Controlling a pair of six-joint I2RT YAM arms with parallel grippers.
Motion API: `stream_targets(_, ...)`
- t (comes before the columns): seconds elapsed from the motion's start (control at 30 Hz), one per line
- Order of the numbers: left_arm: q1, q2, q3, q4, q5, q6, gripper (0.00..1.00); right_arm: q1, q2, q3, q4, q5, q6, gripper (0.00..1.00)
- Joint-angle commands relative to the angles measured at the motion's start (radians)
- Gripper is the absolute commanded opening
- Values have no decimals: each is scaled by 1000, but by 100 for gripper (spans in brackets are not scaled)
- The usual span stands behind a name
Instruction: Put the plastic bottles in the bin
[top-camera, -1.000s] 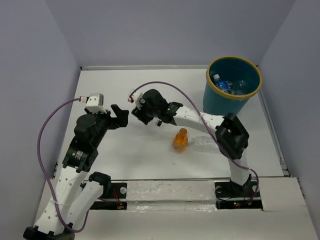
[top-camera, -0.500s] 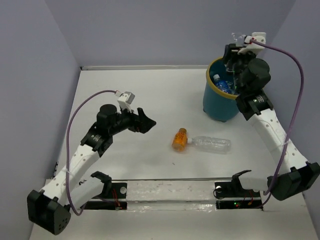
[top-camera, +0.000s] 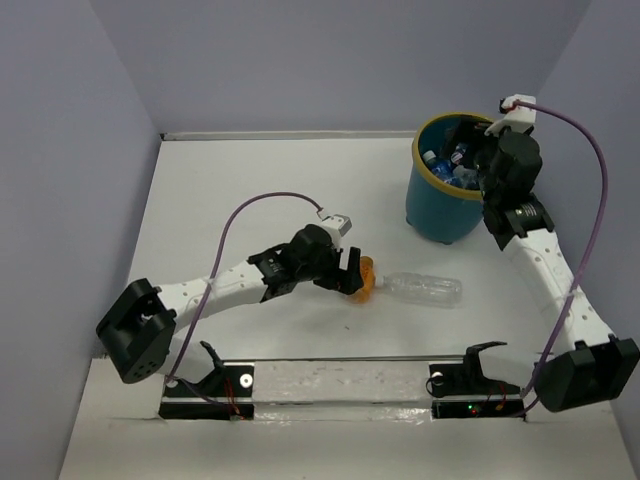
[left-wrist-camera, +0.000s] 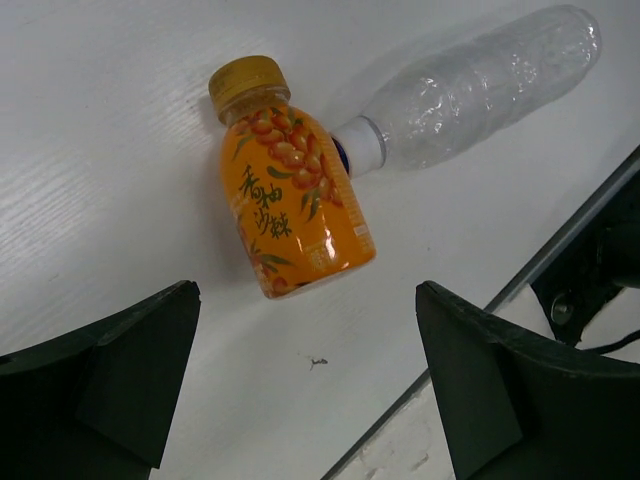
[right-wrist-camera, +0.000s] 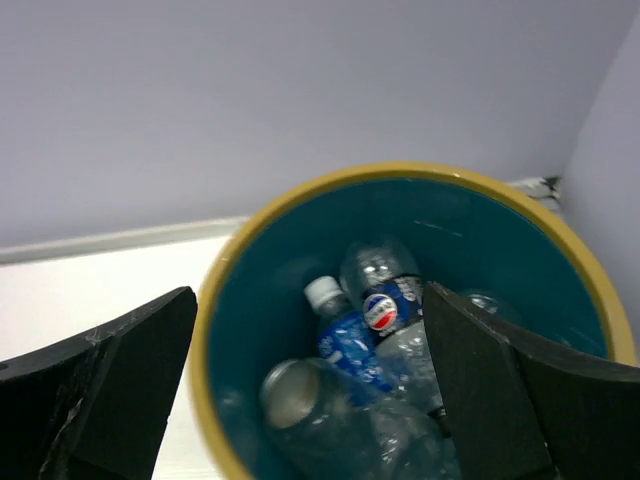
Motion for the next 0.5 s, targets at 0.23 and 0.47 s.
stream_targets(0.23,-63,220,211,2,-166,40,99,12,-273,-316,101,-362,239,100)
stream_targets(0.47,-80,349,305,-131,-259,55,99,31,-307,-370,96,-394,248,100)
